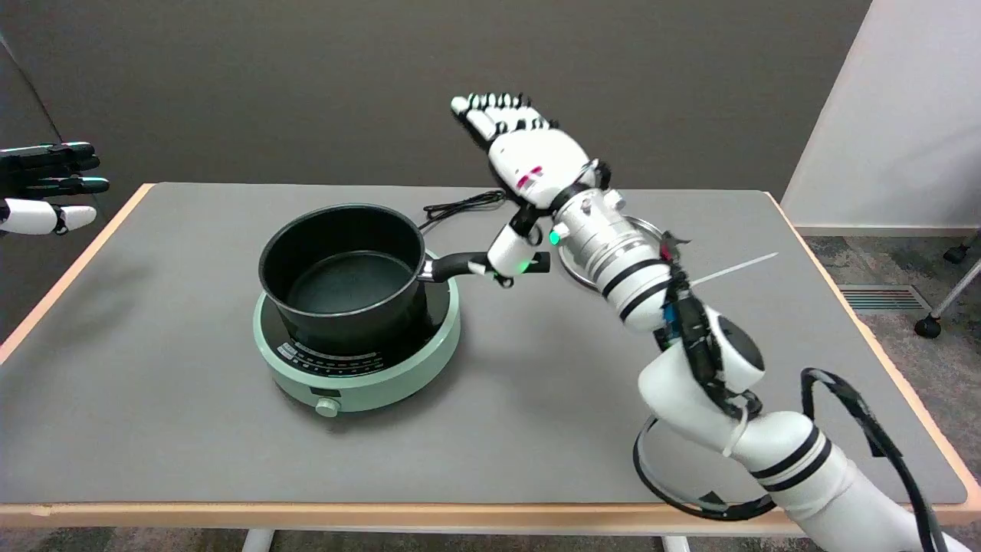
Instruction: Pick up the pot lid.
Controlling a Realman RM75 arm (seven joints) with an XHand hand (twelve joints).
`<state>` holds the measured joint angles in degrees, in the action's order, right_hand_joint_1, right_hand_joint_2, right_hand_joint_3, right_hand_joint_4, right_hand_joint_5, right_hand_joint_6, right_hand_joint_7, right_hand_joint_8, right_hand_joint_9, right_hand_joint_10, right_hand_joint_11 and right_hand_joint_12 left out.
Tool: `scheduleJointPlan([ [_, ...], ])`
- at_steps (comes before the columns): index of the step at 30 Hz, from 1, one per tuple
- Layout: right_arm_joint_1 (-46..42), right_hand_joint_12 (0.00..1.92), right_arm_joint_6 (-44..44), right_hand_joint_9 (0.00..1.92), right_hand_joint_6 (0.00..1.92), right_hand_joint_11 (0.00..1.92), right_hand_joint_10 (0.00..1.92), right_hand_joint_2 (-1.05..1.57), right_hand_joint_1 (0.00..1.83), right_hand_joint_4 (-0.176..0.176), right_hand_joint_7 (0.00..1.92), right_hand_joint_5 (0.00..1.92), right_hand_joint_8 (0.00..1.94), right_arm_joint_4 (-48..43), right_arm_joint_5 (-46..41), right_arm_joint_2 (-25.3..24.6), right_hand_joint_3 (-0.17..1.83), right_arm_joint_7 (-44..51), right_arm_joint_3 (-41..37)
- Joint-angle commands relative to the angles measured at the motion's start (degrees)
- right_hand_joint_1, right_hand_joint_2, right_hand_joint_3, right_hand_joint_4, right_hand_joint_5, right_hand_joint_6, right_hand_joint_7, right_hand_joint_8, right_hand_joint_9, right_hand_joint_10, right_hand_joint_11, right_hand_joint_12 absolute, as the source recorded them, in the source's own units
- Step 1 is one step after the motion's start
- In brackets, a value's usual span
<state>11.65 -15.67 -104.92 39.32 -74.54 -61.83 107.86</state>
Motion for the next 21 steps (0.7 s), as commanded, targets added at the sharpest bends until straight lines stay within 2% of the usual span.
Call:
scheduleJointPlan([
  [1,2.0,0.05,15.5,0.05,0.05,0.05,0.05,0.01,1.11,-0.092,0.05,0.05,0.05,-1.1,-6.0,4.3,1.02,-17.8,-13.4],
  [8,2.3,0.05,13.3,0.05,0.05,0.05,0.05,0.05,1.09,-0.104,0.05,0.05,0.05,1.5,-1.8,8.1,1.01,-17.6,-16.6],
  [11,2.3,0.04,10.0,0.04,0.04,0.04,0.04,0.02,1.08,-0.079,0.04,0.04,0.04,3.5,3.6,10.2,1.02,-17.6,-16.7],
  [12,2.3,0.04,9.6,0.04,0.04,0.04,0.04,0.00,1.09,-0.043,0.04,0.04,0.04,4.2,5.4,10.8,1.02,-17.6,-16.8],
  [13,2.3,0.04,9.3,0.04,0.04,0.04,0.04,-0.02,1.09,-0.024,0.04,0.04,0.04,5.1,7.6,11.3,1.03,-17.6,-17.2],
  [18,3.1,0.04,10.5,0.04,0.04,0.04,0.04,-0.08,1.08,0.020,0.04,0.04,0.04,9.8,10.3,12.4,1.05,-17.6,-20.0],
  [19,3.5,0.04,11.4,0.04,0.04,0.04,0.04,-0.09,1.08,0.038,0.04,0.04,0.04,11.3,10.1,12.6,1.05,-17.7,-20.5],
  [20,3.8,0.04,12.3,0.04,0.04,0.04,0.04,-0.11,1.07,0.088,0.04,0.04,0.04,12.4,9.9,12.8,1.05,-18.0,-21.0],
  [21,4.0,0.04,13.3,0.04,0.04,0.04,0.04,-0.11,1.07,0.100,0.04,0.04,0.04,13.4,9.9,13.1,1.05,-18.0,-21.4],
])
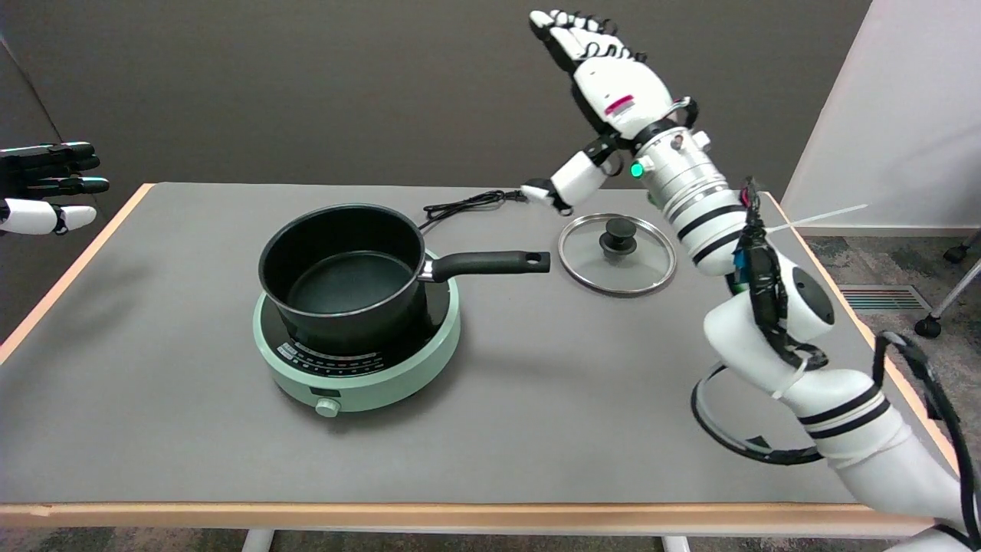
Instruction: Pick up the pot lid.
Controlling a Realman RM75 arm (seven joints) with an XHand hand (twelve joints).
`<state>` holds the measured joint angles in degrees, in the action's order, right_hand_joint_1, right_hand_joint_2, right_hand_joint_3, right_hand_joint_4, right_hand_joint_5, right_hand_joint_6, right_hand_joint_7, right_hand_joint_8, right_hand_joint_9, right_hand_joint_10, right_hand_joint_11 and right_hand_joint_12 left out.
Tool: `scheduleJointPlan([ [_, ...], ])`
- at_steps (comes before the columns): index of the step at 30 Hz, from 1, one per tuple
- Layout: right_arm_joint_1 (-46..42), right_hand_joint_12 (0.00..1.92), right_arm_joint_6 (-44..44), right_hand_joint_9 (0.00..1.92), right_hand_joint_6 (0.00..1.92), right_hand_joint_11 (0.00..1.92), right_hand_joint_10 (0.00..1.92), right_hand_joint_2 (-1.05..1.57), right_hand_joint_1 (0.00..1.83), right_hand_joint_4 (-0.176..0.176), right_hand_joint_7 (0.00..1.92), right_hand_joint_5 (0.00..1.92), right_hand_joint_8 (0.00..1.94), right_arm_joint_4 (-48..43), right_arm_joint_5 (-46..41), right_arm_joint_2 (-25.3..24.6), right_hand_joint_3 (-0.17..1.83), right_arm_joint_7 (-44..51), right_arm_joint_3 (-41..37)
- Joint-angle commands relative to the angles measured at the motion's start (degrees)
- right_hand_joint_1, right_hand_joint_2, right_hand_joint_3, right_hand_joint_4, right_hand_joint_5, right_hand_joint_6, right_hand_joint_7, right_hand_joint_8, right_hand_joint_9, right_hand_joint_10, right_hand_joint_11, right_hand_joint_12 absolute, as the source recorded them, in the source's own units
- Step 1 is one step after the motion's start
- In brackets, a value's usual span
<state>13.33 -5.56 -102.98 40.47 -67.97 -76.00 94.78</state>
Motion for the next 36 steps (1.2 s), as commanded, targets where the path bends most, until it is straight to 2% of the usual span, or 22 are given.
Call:
scheduleJointPlan([
  [1,2.6,0.04,4.6,0.04,0.04,0.04,0.04,-0.12,1.07,0.128,0.04,0.04,0.04,12.8,8.7,6.8,1.05,-3.9,-9.0],
  [2,2.7,0.03,5.6,0.03,0.03,0.03,0.03,-0.12,1.07,0.144,0.03,0.03,0.03,13.7,8.7,7.0,1.05,-4.0,-9.5],
  [8,3.3,0.03,12.6,0.03,0.03,0.03,0.03,-0.16,1.06,0.176,0.03,0.03,0.03,18.4,8.7,7.6,1.07,-6.9,-13.2],
  [12,3.3,0.04,18.7,0.04,0.04,0.04,0.04,-0.16,1.06,0.176,0.04,0.04,0.04,22.1,8.7,8.6,1.00,-16.1,-15.7],
  [16,3.1,0.05,20.8,0.05,0.05,0.05,0.05,-0.16,1.06,0.176,0.05,0.05,0.05,24.3,7.9,11.3,0.97,-24.1,-14.9],
  [17,2.9,0.82,21.2,0.65,0.43,0.39,0.50,0.59,0.75,0.130,0.71,0.59,0.29,24.5,7.6,11.9,0.83,-24.7,-14.7],
  [18,2.6,0.99,21.8,0.79,0.52,0.47,0.60,0.76,0.68,0.119,0.87,0.71,0.34,24.7,7.1,12.4,0.79,-25.0,-14.6],
  [26,1.9,0.90,23.6,0.78,0.52,0.44,0.59,0.76,0.67,0.113,0.86,0.71,0.33,26.8,5.9,15.9,0.79,-25.0,-12.3],
  [28,2.1,0.87,23.6,0.75,0.55,0.43,0.61,0.72,0.60,0.120,0.83,0.70,0.36,27.3,6.0,16.7,0.89,-25.0,-11.2],
  [30,2.2,0.87,23.5,0.76,0.48,0.42,0.57,0.74,0.67,0.100,0.83,0.70,0.30,27.7,6.3,17.2,0.80,-25.0,-10.2],
  [36,4.1,0.86,23.3,0.73,0.37,0.40,0.54,0.69,0.69,0.080,0.75,0.66,0.24,30.4,9.0,17.8,0.84,-24.5,-6.1],
])
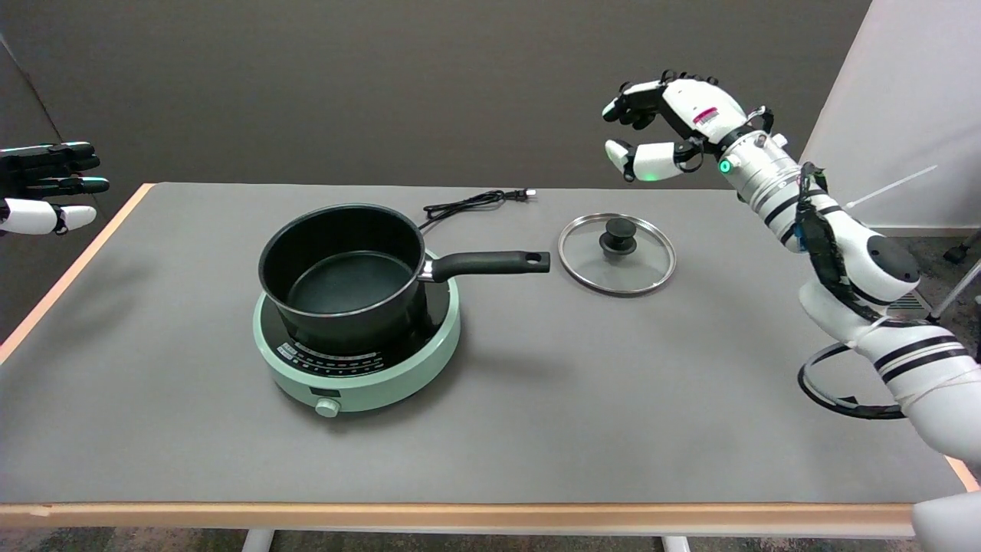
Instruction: Pick up the pot lid.
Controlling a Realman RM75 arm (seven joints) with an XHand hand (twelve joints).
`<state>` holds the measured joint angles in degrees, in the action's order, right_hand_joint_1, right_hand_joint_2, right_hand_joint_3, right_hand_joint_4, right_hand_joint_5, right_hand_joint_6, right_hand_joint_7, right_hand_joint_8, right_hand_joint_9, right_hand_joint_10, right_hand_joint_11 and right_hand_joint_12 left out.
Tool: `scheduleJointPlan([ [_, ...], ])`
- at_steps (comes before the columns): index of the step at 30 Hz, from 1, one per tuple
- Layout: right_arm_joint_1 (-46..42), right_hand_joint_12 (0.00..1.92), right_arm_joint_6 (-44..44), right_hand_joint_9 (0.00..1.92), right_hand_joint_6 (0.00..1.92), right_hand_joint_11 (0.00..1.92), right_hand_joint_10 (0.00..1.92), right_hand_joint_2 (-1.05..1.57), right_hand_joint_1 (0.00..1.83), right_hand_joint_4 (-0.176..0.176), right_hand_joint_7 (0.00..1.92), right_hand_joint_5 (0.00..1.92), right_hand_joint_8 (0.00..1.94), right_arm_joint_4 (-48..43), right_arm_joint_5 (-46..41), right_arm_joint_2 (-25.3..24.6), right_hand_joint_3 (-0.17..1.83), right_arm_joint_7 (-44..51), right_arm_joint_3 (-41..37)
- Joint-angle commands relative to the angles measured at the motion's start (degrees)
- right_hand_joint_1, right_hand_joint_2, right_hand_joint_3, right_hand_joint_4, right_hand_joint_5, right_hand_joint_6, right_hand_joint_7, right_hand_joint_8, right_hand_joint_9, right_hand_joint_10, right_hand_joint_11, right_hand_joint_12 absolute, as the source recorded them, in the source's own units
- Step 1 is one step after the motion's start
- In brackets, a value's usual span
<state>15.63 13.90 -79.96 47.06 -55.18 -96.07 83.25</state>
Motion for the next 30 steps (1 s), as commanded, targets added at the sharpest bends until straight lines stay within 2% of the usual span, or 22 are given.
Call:
scheduleJointPlan([
  [1,2.1,0.85,3.7,0.71,0.35,0.40,0.52,0.68,0.69,0.074,0.73,0.64,0.23,7.7,3.8,5.0,0.85,-4.4,6.0],
  [2,2.5,0.83,3.4,0.70,0.32,0.39,0.50,0.69,0.68,0.072,0.69,0.62,0.24,8.0,6.3,4.9,0.83,-4.4,6.6],
  [3,2.8,0.80,3.0,0.63,0.33,0.37,0.49,0.64,0.63,0.070,0.62,0.56,0.22,8.2,8.4,4.8,0.95,-4.4,6.9],
  [4,3.0,0.79,2.5,0.63,0.28,0.37,0.42,0.64,0.67,0.070,0.59,0.55,0.22,8.4,10.2,4.7,0.89,-4.5,7.2],
  [6,3.7,0.73,1.1,0.58,0.21,0.35,0.35,0.59,0.71,0.066,0.49,0.47,0.19,9.2,13.5,4.6,0.90,-4.7,8.3],
  [9,4.7,0.71,-0.3,0.49,0.19,0.32,0.36,0.53,0.69,0.062,0.41,0.40,0.18,10.0,16.1,4.5,0.97,-4.9,9.8],
  [13,5.3,0.67,-0.8,0.45,0.15,0.30,0.30,0.48,0.71,0.062,0.34,0.34,0.16,10.5,18.4,4.3,0.95,-4.9,10.7],
  [22,7.1,0.66,-1.1,0.46,0.15,0.29,0.30,0.46,0.68,0.073,0.35,0.35,0.16,13.3,23.3,3.8,0.94,-4.8,14.5],
  [30,9.4,0.62,-1.1,0.50,0.18,0.31,0.28,0.49,0.68,0.084,0.41,0.39,0.18,17.8,23.5,2.2,0.91,-4.7,17.0],
])
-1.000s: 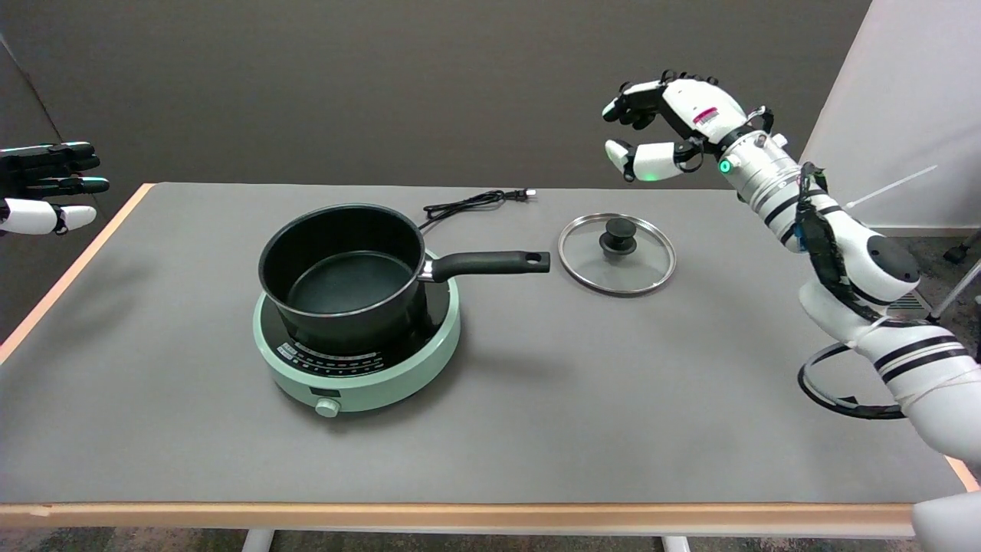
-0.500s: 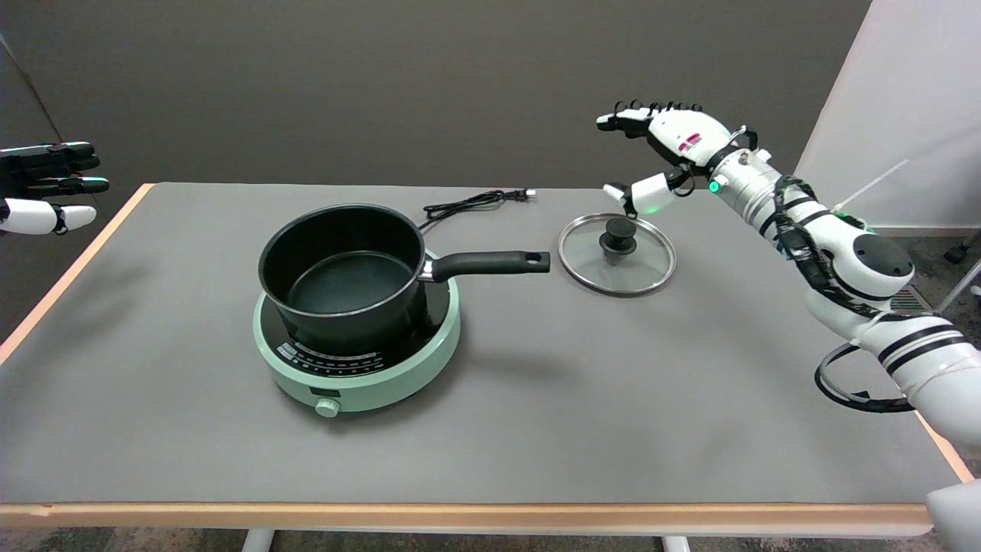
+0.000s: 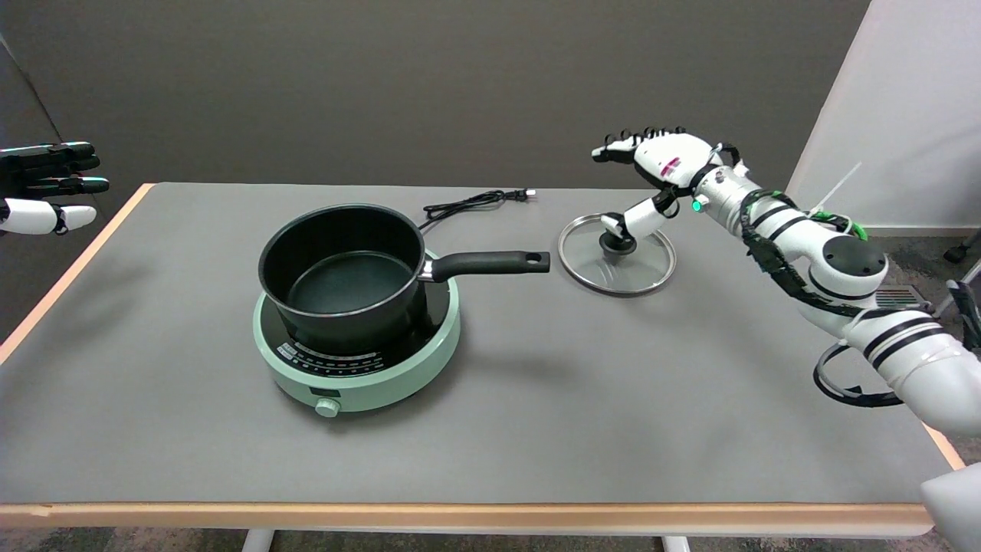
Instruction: Pick up the pot lid.
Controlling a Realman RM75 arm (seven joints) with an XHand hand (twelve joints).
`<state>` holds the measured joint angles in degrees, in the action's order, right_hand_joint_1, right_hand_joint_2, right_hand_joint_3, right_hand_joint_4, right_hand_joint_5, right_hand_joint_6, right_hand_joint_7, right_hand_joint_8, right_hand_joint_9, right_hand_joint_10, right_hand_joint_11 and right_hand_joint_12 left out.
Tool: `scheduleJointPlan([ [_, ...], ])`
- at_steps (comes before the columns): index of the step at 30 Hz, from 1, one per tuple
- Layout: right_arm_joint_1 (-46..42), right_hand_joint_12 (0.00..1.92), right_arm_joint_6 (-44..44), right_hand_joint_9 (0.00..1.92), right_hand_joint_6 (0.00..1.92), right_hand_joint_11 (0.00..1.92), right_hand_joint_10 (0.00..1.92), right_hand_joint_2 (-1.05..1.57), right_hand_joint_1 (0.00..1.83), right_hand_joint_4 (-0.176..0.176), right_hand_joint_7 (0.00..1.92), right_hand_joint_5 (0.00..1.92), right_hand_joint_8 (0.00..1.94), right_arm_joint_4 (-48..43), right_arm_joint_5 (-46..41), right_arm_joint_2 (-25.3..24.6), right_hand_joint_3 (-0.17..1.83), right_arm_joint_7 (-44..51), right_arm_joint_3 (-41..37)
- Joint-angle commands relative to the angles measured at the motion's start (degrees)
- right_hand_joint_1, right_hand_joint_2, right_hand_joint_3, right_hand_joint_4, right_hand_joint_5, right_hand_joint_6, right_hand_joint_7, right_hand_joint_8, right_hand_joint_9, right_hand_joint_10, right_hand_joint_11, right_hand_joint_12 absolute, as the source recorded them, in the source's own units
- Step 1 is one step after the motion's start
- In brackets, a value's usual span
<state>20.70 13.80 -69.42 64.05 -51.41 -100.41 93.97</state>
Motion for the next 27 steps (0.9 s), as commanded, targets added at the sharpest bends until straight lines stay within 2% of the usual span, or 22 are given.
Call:
scheduleJointPlan([
  [1,4.5,0.62,-1.0,0.51,0.19,0.31,0.29,0.49,0.68,0.086,0.42,0.40,0.18,7.4,6.5,-1.6,0.91,-0.2,6.5],
  [7,5.1,0.60,-1.0,0.52,0.20,0.31,0.29,0.51,0.69,0.124,0.49,0.43,0.19,9.2,6.5,-1.6,0.91,-0.2,7.5],
  [27,10.0,0.60,-2.5,0.57,0.21,0.33,0.31,0.53,0.73,0.142,0.52,0.45,0.19,16.9,7.8,-2.8,0.92,-0.1,11.5],
])
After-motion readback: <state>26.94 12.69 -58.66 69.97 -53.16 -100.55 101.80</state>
